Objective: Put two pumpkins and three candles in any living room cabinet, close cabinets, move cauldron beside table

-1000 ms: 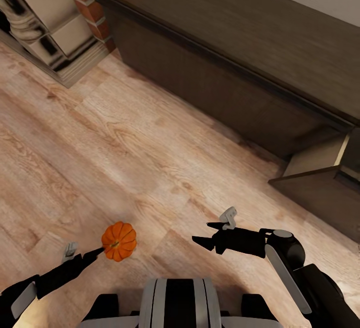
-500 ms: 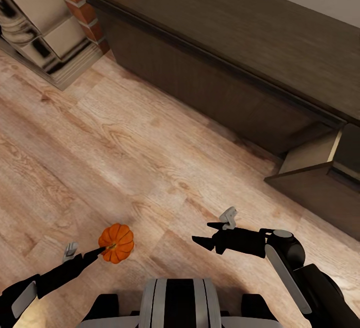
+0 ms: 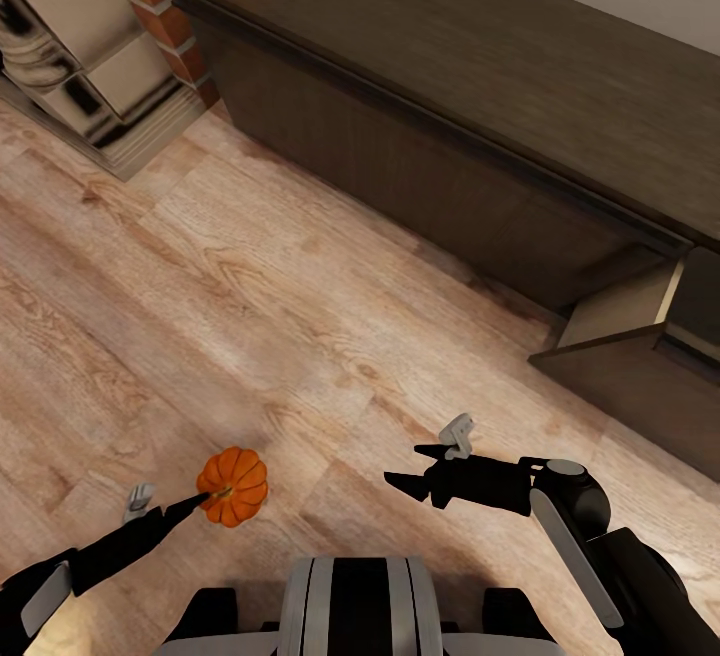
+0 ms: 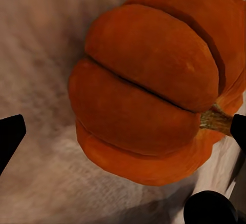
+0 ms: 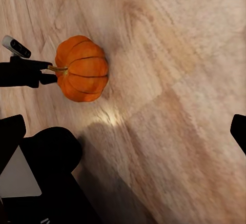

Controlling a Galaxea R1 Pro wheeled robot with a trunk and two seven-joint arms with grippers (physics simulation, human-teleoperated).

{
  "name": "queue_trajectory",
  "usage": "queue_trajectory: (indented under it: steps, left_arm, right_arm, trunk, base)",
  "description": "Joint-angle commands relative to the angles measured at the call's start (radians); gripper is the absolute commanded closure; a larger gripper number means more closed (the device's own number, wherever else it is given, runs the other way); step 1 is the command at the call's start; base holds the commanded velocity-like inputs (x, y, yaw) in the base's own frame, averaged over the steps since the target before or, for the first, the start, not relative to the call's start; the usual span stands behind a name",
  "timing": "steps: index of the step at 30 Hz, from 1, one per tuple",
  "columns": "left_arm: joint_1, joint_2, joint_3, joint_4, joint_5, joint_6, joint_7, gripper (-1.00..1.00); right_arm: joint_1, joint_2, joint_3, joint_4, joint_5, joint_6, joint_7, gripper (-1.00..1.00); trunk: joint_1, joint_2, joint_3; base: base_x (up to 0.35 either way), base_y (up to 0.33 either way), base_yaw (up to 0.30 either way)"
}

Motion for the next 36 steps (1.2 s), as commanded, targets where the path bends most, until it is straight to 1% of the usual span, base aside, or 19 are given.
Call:
queue_trajectory:
  steps: [1, 6, 11, 14, 18, 22, 23, 24, 27, 36]
  left_arm:
    - [0.000, 0.000, 0.000, 0.000, 0.000, -0.001, -0.001, -1.00]
    - [0.000, 0.001, -0.001, 0.000, 0.000, -0.008, -0.002, -1.00]
    - [0.001, -0.003, -0.003, 0.000, 0.001, -0.052, -0.011, -1.00]
    - [0.001, -0.004, -0.004, 0.000, 0.001, -0.057, -0.021, -1.00]
    - [0.001, -0.005, -0.006, 0.000, 0.001, -0.059, -0.029, -1.00]
    - [0.001, -0.005, -0.006, 0.000, 0.000, -0.059, -0.032, -1.00]
    - [0.007, 0.001, 0.000, -0.006, 0.003, -0.054, -0.036, -1.00]
    - [0.013, 0.003, -0.003, -0.006, 0.005, -0.048, -0.039, -1.00]
    - [0.025, 0.003, -0.006, -0.006, 0.006, -0.039, -0.039, -1.00]
    - [0.025, 0.003, -0.006, -0.006, 0.006, -0.039, -0.039, -1.00]
  right_arm:
    - [0.000, 0.000, 0.000, 0.000, 0.000, 0.000, 0.000, -1.00]
    - [0.000, 0.000, 0.000, 0.000, 0.000, 0.000, 0.000, -1.00]
    - [0.000, 0.000, 0.000, 0.000, 0.000, 0.000, 0.000, -1.00]
    - [0.001, 0.000, 0.000, 0.000, 0.000, 0.000, 0.000, -1.00]
    - [0.000, 0.000, 0.000, 0.000, 0.000, 0.003, 0.000, -1.00]
    - [0.000, 0.000, -0.010, 0.000, 0.000, 0.008, -0.001, -1.00]
    - [-0.006, 0.006, -0.015, 0.003, 0.006, 0.010, -0.007, -1.00]
    - [-0.011, 0.012, -0.021, 0.003, 0.007, 0.009, -0.010, -1.00]
    - [-0.016, 0.028, -0.018, 0.003, 0.007, 0.009, -0.010, -1.00]
    - [-0.016, 0.028, -0.018, 0.003, 0.007, 0.009, -0.010, -1.00]
  trunk:
    - [0.000, 0.000, 0.000]
    - [0.000, 0.000, 0.000]
    - [0.000, 0.000, 0.000]
    - [0.000, 0.000, 0.000]
    - [0.002, -0.001, -0.015]
    - [0.002, -0.001, -0.015]
    - [0.002, -0.001, -0.015]
    - [0.002, -0.001, -0.015]
    - [0.002, -0.001, -0.015]
    - [0.002, -0.001, -0.015]
  base:
    - [0.000, 0.000, 0.000]
    - [0.000, 0.000, -0.001]
    - [0.000, 0.000, -0.011]
    - [0.000, 0.000, -0.002]
    - [0.000, 0.000, 0.000]
    - [0.000, 0.000, 0.000]
    - [0.000, 0.000, 0.000]
    - [0.000, 0.000, 0.000]
    - [0.000, 0.000, 0.000]
    - [0.000, 0.000, 0.000]
